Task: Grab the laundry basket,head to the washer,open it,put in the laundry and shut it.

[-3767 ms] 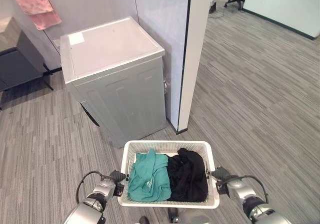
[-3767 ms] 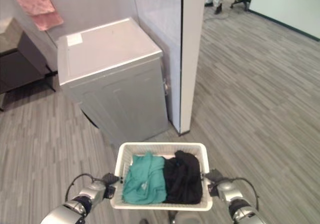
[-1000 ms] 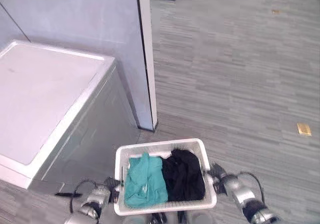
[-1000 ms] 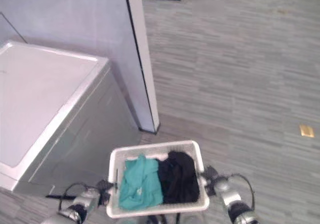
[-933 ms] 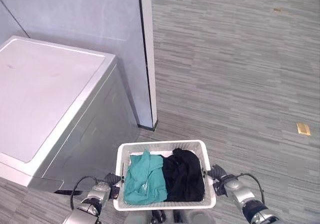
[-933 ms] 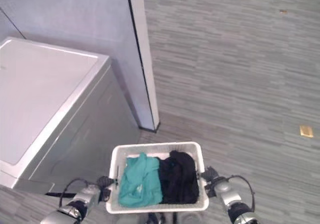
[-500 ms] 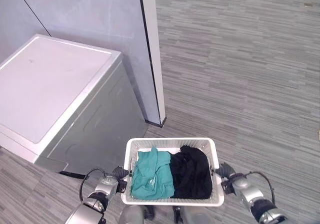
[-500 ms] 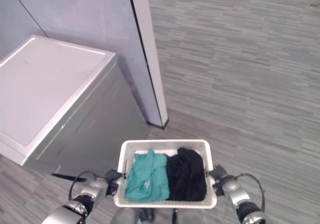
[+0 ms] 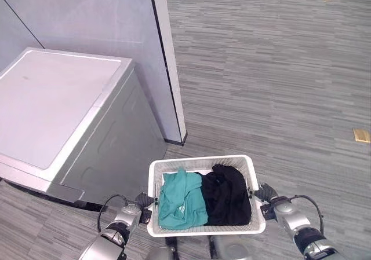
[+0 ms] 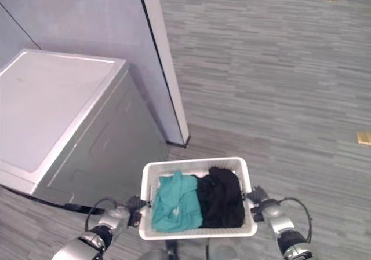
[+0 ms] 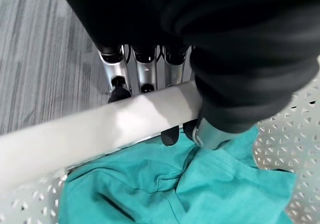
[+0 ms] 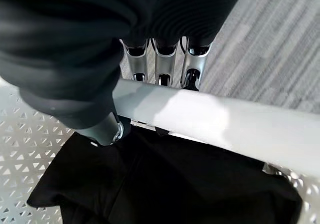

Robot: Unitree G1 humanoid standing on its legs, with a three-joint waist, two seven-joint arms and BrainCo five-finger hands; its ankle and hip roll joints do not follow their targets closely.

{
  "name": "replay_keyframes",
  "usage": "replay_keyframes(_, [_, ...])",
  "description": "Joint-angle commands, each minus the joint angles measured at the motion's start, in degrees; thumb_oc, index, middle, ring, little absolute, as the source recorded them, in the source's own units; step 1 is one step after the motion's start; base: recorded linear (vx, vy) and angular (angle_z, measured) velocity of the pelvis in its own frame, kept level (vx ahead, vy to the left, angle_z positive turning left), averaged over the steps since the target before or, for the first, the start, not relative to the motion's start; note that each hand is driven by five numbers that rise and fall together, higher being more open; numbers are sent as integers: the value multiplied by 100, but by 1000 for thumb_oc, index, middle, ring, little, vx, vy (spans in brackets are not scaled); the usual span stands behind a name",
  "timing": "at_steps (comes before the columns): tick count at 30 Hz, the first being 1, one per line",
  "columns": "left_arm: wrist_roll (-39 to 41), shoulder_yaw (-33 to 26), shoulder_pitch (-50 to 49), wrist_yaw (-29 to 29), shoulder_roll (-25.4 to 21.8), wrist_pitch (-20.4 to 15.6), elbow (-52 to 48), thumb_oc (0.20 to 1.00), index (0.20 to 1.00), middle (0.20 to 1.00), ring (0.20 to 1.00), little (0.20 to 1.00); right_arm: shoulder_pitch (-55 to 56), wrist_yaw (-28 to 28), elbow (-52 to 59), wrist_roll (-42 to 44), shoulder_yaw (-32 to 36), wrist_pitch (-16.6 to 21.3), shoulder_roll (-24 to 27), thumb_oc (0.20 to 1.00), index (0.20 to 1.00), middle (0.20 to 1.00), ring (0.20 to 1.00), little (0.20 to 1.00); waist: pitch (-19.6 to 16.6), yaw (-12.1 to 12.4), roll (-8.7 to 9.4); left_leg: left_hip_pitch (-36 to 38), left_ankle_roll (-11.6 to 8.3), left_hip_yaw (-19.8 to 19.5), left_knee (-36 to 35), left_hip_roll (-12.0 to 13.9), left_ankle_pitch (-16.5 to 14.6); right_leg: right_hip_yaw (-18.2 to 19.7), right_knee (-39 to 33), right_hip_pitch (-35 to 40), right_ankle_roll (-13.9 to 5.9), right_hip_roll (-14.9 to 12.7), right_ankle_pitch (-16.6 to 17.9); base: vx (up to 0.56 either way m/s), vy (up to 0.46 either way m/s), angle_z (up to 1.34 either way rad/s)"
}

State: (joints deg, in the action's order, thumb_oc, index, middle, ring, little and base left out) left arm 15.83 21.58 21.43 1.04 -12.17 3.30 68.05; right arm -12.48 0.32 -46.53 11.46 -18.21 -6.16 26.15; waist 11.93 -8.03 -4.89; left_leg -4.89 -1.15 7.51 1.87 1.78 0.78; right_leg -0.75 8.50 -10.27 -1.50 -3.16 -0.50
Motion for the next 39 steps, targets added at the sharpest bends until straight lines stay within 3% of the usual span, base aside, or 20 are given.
replay_keyframes(1, [-30, -210, 30, 161, -794, -179, -226, 200, 200, 200, 200, 200, -340, 74, 278, 56, 86, 221, -56, 200, 200, 200, 200, 200, -96, 166, 454, -358, -112, 19, 799, 26, -362, 212, -467, 454, -985, -1204, 1139, -29, 297, -45])
replay_keyframes(4, [-164, -324, -101, 151, -955, -200, -206, 200, 200, 200, 200, 200, -363, 135, 294, 177, 115, 241, -151, 200, 200, 200, 200, 200, -64, 261, 484, -276, -41, 229, 698, -43, -421, -38, -671, 379, -1057, -1374, 1577, 0, 200, -39])
replay_keyframes(6, [-205, -450, -223, 140, -1050, -208, -206, 200, 200, 200, 200, 200, -442, 189, 235, 138, 53, 251, -217, 200, 200, 200, 200, 200, -63, 392, 485, -185, -41, 417, 564, -72, -421, -562, -798, 351, -1116, -1515, 1838, 11, 168, -35])
replay_keyframes(7, [-186, -534, -303, 149, -1085, -218, -226, 200, 200, 200, 200, 200, -476, 209, 235, 76, 7, 263, -246, 200, 200, 200, 200, 200, -40, 489, 484, -130, -49, 550, 481, -71, -406, -1019, -815, 318, -1166, -1601, 1947, -6, 163, -55])
replay_keyframes(9, [-158, -729, -503, 139, -1172, -216, -309, 200, 200, 200, 200, 200, -445, 278, 324, -7, -54, 269, -274, 200, 200, 200, 200, 200, 10, 573, 429, -68, -40, 716, 308, -55, -324, -1523, -698, 293, -1113, -1445, 1616, -60, 209, -48])
replay_keyframes(13, [-162, -829, -733, 74, -1332, -209, -703, 200, 200, 200, 200, 200, -352, 429, 621, -10, -205, 325, -232, 200, 200, 200, 200, 200, 26, 640, 353, -51, 60, 816, 3, -143, -32, -1408, 58, 363, -740, -406, 430, -75, 176, -32])
replay_keyframes(15, [-171, -825, -879, 30, -1440, -176, -1103, 200, 200, 200, 200, 200, -234, 479, 844, -18, -221, 360, -160, 200, 200, 200, 200, 200, -5, 658, 354, -93, 79, 763, -102, -218, 81, -993, 428, 451, -651, 137, 30, -58, 74, 0])
replay_keyframes(16, [-168, -878, -985, -3, -1464, -153, -1274, 200, 200, 200, 200, 200, -140, 490, 981, -52, -194, 350, -114, 200, 200, 200, 200, 200, -35, 692, 383, -94, 74, 769, -152, -263, 81, -881, 339, 575, -596, 234, -65, -33, 15, 0])
replay_keyframes(18, [-208, -922, -1058, -66, -1471, -143, -1427, 200, 200, 200, 200, 200, -35, 542, 1168, -84, -152, 348, -39, 200, 200, 200, 200, 200, -63, 732, 437, -96, 32, 783, -195, -276, 149, -833, -97, 704, -434, 280, -36, -7, -49, 9])
replay_keyframes(28, [-455, -773, -1302, -361, -1524, -45, -1969, 200, 200, 200, 200, 200, 678, 872, 2225, -203, 123, 277, 453, 200, 200, 200, 200, 200, 4, 524, 398, -196, -58, 639, 155, -256, 99, -708, -763, 859, -284, 343, 150, -12, -79, 10])
replay_keyframes(32, [-585, -779, -1427, -492, -1869, -44, -2920, 200, 200, 200, 200, 200, 1070, 1087, 3301, -373, 435, 359, 1120, 200, 200, 200, 200, 200, 243, 455, 429, -681, -151, 447, 1027, -216, -10, -702, -671, 764, -162, 274, 120, -93, -68, 13])
replay_keyframes(36, [-581, -877, -1773, -696, -2173, -35, -3732, 200, 200, 200, 200, 200, 1570, 1297, 4056, -240, 940, 391, 1522, 200, 200, 200, 200, 200, 216, 381, 357, -615, -144, 431, 773, -233, -10, -773, -612, 731, -173, 250, 88, -19, -4, 6])
replay_keyframes(39, [-394, -1022, -2272, -991, -2681, -77, -4541, 200, 200, 200, 200, 200, 1948, 1627, 4524, 153, 1334, 402, 1916, 200, 200, 200, 200, 200, 91, 342, 278, -430, -113, 445, 411, -269, 83, -757, -725, 750, -223, 256, 146, 38, 27, 18])
